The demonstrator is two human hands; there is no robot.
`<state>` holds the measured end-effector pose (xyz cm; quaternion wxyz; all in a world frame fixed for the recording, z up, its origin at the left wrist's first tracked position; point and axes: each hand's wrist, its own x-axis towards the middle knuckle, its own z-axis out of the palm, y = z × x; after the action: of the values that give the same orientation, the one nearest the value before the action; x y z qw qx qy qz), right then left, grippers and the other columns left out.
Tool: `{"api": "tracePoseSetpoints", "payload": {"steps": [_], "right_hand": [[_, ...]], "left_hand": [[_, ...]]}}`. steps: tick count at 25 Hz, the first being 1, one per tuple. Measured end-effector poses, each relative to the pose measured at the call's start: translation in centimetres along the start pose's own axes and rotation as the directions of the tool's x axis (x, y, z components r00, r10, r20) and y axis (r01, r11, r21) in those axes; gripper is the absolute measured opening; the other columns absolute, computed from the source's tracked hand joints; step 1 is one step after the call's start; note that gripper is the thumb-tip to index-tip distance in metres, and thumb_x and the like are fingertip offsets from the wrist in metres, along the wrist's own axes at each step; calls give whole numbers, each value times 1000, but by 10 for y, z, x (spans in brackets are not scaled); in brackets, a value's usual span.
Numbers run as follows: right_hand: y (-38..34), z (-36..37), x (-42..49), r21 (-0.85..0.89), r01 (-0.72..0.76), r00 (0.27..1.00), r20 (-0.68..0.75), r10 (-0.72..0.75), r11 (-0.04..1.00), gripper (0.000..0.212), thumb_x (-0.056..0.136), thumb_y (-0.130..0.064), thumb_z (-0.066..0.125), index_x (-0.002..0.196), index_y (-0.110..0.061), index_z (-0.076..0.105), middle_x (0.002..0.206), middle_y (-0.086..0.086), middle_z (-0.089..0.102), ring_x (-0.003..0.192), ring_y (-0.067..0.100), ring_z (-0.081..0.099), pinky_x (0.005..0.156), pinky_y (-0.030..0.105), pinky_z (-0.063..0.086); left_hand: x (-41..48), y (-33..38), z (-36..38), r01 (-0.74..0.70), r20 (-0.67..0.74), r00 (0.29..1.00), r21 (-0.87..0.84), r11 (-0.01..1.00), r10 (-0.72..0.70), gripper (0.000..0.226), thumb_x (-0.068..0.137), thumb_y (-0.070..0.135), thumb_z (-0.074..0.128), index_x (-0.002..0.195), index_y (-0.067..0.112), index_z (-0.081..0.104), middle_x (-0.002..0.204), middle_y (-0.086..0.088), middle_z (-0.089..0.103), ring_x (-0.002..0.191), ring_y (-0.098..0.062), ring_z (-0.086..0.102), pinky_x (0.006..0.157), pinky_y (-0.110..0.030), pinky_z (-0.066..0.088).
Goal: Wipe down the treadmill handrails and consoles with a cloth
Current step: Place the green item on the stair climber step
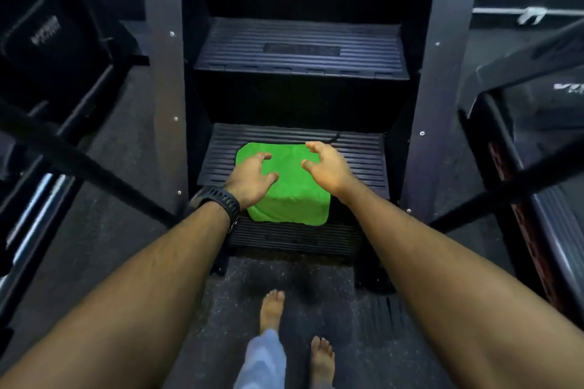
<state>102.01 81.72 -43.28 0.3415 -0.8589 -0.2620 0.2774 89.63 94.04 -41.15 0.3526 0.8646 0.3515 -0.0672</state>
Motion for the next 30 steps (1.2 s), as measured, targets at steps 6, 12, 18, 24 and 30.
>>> {"api": "tracePoseSetpoints", "payload": {"steps": [6,12,18,24,30], "right_hand": [[47,56,143,-316,50,998,52,-35,948,49,98,-17,57,147,-16,48,151,9,47,138,28,44,115,36,34],[79,91,213,-487,47,997,78,-10,872,54,100,-20,54,152,-23,39,156,2,38,142,28,36,113,50,35],[82,98,225,-673,1,1000,22,20,739,34,99,-35,57,130,-23,57,134,3,53,127,27,42,102,48,32],[56,75,184,-527,-24,995,-99,-33,850,29,101,-38,50,119,-16,55,119,9,64,119,31,55,111,44,30],[10,28,87,-471,-99,960,-277,-40,877,38,103,-48,43,112,-14,55,104,11,69,98,37,64,75,42,45]], "left_hand": [[172,-53,30,-152,112,985,218,964,130,56,95,27,61,146,14,44,148,-15,46,136,-30,43,114,-36,32],[255,-94,63,-189,212,971,420,888,107,63,98,30,56,154,25,29,157,-12,31,144,-32,29,116,-44,30],[273,-93,63,-201,147,978,467,861,149,26,94,32,62,117,20,58,124,-9,62,118,-32,53,95,-43,41],[236,-74,35,-183,40,983,282,942,179,20,93,36,62,94,16,59,99,-12,69,98,-35,62,80,-40,48],[146,-24,-3,-143,-112,983,22,989,145,12,92,25,56,84,17,60,77,3,62,81,-25,60,69,-32,43]]}}
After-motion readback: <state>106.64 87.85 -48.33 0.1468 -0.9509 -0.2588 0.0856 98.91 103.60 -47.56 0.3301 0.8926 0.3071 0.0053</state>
